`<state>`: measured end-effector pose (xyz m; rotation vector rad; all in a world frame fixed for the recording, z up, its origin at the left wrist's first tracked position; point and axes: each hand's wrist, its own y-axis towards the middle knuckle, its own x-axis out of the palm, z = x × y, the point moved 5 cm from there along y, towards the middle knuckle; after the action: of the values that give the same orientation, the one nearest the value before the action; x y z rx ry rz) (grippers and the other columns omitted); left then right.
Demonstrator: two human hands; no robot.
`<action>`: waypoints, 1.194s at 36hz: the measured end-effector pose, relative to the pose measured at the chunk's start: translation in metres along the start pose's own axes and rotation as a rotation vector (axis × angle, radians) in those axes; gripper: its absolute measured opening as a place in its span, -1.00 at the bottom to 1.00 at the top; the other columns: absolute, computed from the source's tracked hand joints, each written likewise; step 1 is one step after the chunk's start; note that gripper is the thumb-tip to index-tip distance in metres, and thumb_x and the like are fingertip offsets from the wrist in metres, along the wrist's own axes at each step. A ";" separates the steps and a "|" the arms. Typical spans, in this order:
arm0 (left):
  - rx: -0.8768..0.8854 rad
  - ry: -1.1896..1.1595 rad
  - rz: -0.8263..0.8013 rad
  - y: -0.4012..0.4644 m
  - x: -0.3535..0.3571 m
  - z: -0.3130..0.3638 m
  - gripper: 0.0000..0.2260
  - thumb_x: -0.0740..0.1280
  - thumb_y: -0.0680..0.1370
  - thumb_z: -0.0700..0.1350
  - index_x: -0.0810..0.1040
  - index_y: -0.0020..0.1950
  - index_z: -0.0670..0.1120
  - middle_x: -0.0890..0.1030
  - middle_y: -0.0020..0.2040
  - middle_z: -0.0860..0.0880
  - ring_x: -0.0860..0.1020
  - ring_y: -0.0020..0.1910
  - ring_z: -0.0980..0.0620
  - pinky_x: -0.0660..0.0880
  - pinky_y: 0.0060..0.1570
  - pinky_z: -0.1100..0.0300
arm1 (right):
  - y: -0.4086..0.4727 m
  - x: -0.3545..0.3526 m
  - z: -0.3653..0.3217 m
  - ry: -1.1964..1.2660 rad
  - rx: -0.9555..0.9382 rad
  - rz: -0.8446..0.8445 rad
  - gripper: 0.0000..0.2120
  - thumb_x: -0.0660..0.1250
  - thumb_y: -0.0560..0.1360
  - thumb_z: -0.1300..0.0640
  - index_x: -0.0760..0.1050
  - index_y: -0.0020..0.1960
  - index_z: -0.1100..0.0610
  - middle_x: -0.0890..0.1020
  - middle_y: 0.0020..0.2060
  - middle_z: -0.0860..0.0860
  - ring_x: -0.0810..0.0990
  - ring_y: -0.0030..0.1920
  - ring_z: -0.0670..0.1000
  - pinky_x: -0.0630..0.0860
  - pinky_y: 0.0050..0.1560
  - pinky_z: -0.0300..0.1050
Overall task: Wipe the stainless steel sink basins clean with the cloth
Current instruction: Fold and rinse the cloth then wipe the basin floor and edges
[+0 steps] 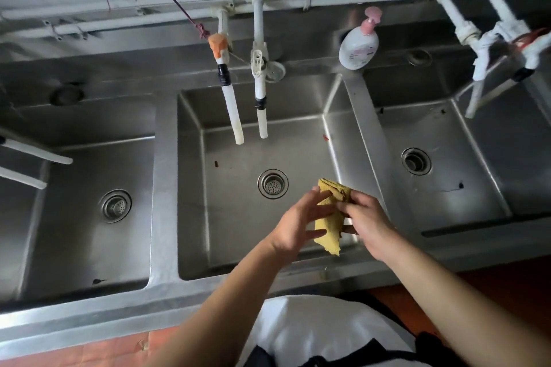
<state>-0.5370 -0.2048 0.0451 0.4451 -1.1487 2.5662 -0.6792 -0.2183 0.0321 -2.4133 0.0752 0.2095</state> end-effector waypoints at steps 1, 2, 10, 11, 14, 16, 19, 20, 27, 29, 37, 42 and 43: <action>-0.001 0.011 -0.021 0.002 0.000 0.001 -0.58 0.12 0.64 0.19 0.51 0.38 0.03 0.65 0.23 -0.04 0.55 0.27 0.07 0.44 0.32 -0.04 | -0.001 -0.006 0.002 0.021 0.006 0.023 -0.73 0.25 0.60 0.28 0.64 0.13 0.01 0.72 -0.03 0.04 0.70 -0.03 0.08 0.65 -0.19 0.02; 0.011 0.026 -0.032 0.004 0.000 0.002 -0.58 0.17 0.61 0.17 0.54 0.35 0.00 0.66 0.20 -0.05 0.57 0.25 0.04 0.46 0.29 -0.04 | -0.002 -0.012 0.003 0.044 0.013 0.046 -0.72 0.24 0.59 0.29 0.65 0.10 0.01 0.73 -0.07 0.04 0.71 -0.09 0.06 0.63 -0.24 -0.01; 0.245 0.361 0.058 0.034 0.007 0.022 -0.67 0.47 0.51 -0.13 0.58 0.26 -0.01 0.61 0.13 -0.03 0.60 0.07 0.08 0.52 0.19 0.13 | -0.025 -0.065 0.001 0.165 0.023 0.071 -0.80 0.27 0.55 0.37 0.62 -0.01 0.15 0.67 -0.20 0.08 0.65 -0.17 0.06 0.64 -0.22 0.02; 0.241 0.378 0.003 0.038 0.014 0.022 -0.61 0.49 0.49 -0.11 0.55 0.30 0.03 0.58 0.19 -0.03 0.58 0.15 0.05 0.52 0.22 0.13 | -0.028 -0.070 -0.002 0.162 0.018 0.037 -0.82 0.27 0.56 0.36 0.61 0.02 0.18 0.66 -0.16 0.12 0.66 -0.14 0.09 0.64 -0.19 0.04; 0.217 0.312 -0.165 0.045 0.038 0.024 -0.58 0.50 0.49 -0.18 0.53 0.33 -0.04 0.60 0.22 -0.14 0.59 0.20 -0.09 0.52 0.27 0.07 | -0.030 -0.088 -0.009 0.141 0.007 -0.064 -0.81 0.28 0.55 0.35 0.61 0.10 0.22 0.67 -0.07 0.18 0.65 -0.05 0.16 0.56 -0.01 0.16; 0.207 0.313 -0.214 0.049 0.055 0.028 -0.64 0.48 0.50 -0.20 0.56 0.28 -0.10 0.61 0.20 -0.19 0.61 0.16 -0.11 0.54 0.25 0.02 | -0.028 -0.101 -0.012 0.128 0.011 -0.116 -0.81 0.29 0.55 0.33 0.60 0.12 0.22 0.68 -0.08 0.18 0.66 -0.09 0.15 0.55 -0.04 0.10; 0.205 0.331 -0.178 0.059 0.076 0.033 -0.75 0.45 0.52 -0.18 0.61 0.19 -0.16 0.64 0.14 -0.19 0.64 0.02 0.00 0.62 0.05 0.06 | -0.018 -0.121 -0.014 0.121 0.014 -0.176 -0.85 0.31 0.56 0.25 0.63 0.08 0.19 0.69 -0.11 0.17 0.68 -0.15 0.13 0.57 -0.20 -0.01; 0.206 0.331 -0.151 0.064 0.082 0.033 -0.77 0.44 0.53 -0.18 0.62 0.17 -0.17 0.65 0.11 -0.18 0.64 0.00 0.01 0.63 0.01 0.05 | -0.013 -0.128 -0.013 0.129 0.018 -0.197 -0.85 0.34 0.55 0.21 0.64 0.07 0.19 0.69 -0.10 0.18 0.68 -0.14 0.14 0.58 -0.18 0.00; 0.213 0.207 0.010 0.105 0.144 0.028 -0.92 0.39 0.55 -0.21 0.61 0.03 -0.10 0.59 -0.10 -0.05 0.58 -0.10 0.06 0.59 -0.24 0.12 | 0.022 -0.202 -0.001 0.024 -0.022 -0.363 -0.70 0.54 0.35 0.02 0.67 0.06 0.07 0.72 0.03 0.07 0.69 0.06 0.08 0.54 0.11 0.01; 0.208 0.194 0.047 0.119 0.169 0.020 -0.92 0.38 0.56 -0.22 0.60 0.00 -0.06 0.59 -0.12 -0.03 0.58 -0.10 0.06 0.58 -0.24 0.11 | 0.037 -0.231 0.004 -0.018 -0.062 -0.366 -0.80 0.51 0.42 0.14 0.67 0.05 0.08 0.73 0.02 0.04 0.69 0.05 0.03 0.50 0.13 -0.03; 0.181 0.048 0.175 0.159 0.263 -0.011 -0.92 0.42 0.47 -0.15 0.63 -0.05 -0.03 0.61 -0.13 -0.01 0.63 -0.13 0.07 0.59 -0.26 0.09 | 0.078 -0.334 0.010 -0.181 -0.012 -0.586 -0.82 0.48 0.45 0.06 0.67 0.04 -0.12 0.73 0.02 -0.04 0.68 0.06 -0.06 0.47 0.05 -0.09; 0.227 -0.051 0.324 0.164 0.277 -0.021 -0.83 0.44 0.46 -0.12 0.66 0.04 -0.04 0.68 -0.10 0.02 0.67 -0.09 0.05 0.61 -0.16 0.10 | 0.103 -0.352 0.007 -0.242 0.045 -0.620 -0.81 0.48 0.46 0.10 0.67 0.05 -0.10 0.74 -0.04 -0.01 0.69 -0.03 0.01 0.56 -0.05 -0.07; 0.246 -0.034 0.383 0.164 0.274 -0.022 -0.81 0.44 0.48 -0.15 0.66 0.08 -0.03 0.69 -0.06 0.01 0.67 -0.09 0.06 0.59 -0.15 0.15 | 0.110 -0.352 0.007 -0.256 0.043 -0.601 -0.80 0.48 0.47 0.13 0.67 0.07 -0.06 0.74 -0.07 -0.01 0.69 -0.07 0.00 0.55 -0.08 -0.09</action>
<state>-0.8528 -0.2550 0.0296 0.3510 -1.0137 3.0623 -1.0395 -0.2975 0.0154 -2.2313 -0.7408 0.2288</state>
